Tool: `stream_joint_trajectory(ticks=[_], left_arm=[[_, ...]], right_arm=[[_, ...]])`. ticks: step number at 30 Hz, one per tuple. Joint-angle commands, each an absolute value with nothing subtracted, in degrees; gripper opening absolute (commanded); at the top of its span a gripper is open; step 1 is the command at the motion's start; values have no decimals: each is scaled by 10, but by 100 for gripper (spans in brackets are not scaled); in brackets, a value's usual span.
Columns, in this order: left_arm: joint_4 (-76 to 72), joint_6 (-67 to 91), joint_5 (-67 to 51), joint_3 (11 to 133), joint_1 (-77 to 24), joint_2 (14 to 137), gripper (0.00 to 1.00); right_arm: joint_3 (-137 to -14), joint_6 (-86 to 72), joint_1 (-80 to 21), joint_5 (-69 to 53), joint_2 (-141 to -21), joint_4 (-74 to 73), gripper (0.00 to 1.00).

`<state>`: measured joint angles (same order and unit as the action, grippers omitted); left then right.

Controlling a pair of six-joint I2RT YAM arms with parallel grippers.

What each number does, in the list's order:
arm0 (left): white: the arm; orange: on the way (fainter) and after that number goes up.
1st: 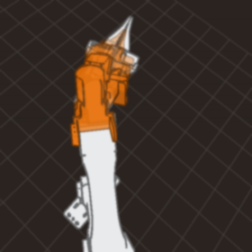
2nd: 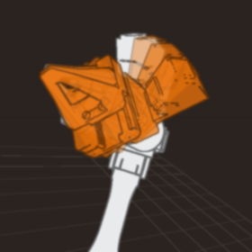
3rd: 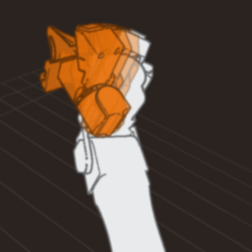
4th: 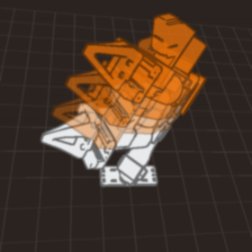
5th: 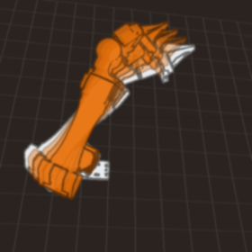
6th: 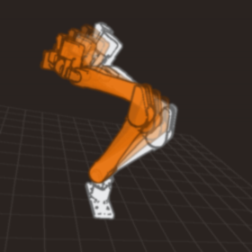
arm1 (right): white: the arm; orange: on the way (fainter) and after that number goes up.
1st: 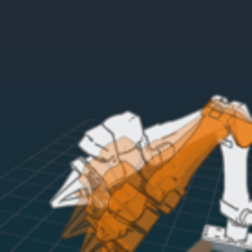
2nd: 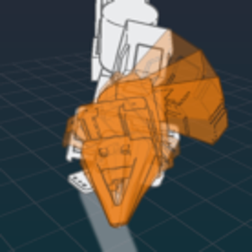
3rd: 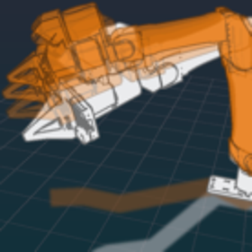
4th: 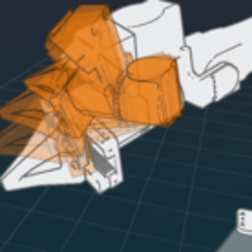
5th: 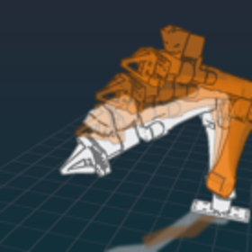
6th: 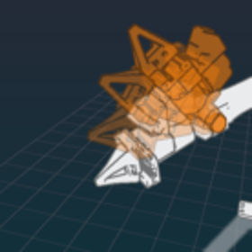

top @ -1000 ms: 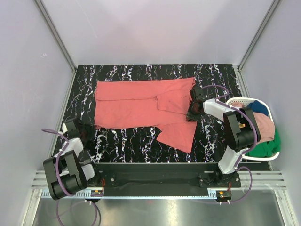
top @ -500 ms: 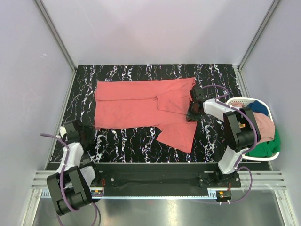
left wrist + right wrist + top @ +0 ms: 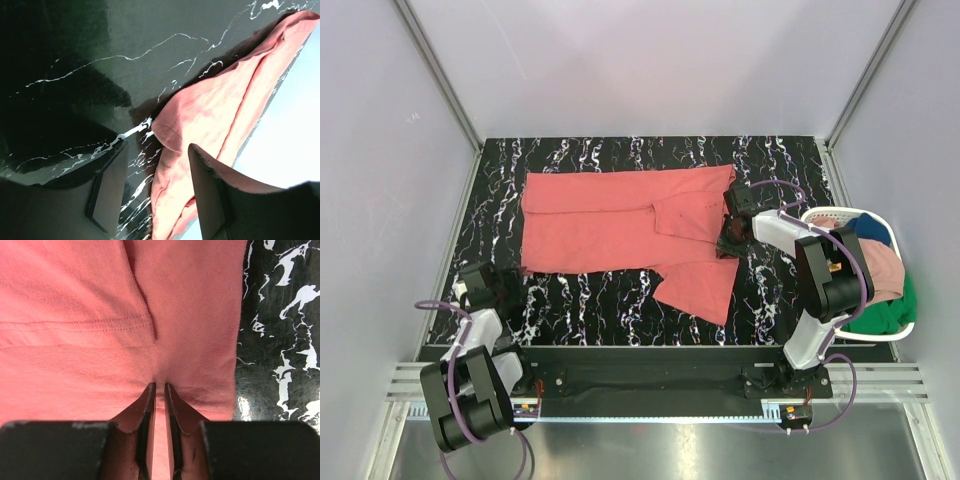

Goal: Fold and stack the t-shirts
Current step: Fold the tshirt

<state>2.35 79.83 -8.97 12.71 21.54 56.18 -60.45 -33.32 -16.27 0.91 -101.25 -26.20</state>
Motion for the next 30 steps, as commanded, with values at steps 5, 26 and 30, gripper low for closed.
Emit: stream_joint_trajectory(ticks=[5,26,30], left_arm=[[-47,842,-111,128,217,612,56],[-8,777,-47,198,218,664,27],[42,714,-29,258,218,664,15]], right_arm=[[-606,-326,-159,9,-1005,-265,19],[-608,-317,-159,24,-1012,-271,19],[-609,-317,-158,29,-1014,-279,19]])
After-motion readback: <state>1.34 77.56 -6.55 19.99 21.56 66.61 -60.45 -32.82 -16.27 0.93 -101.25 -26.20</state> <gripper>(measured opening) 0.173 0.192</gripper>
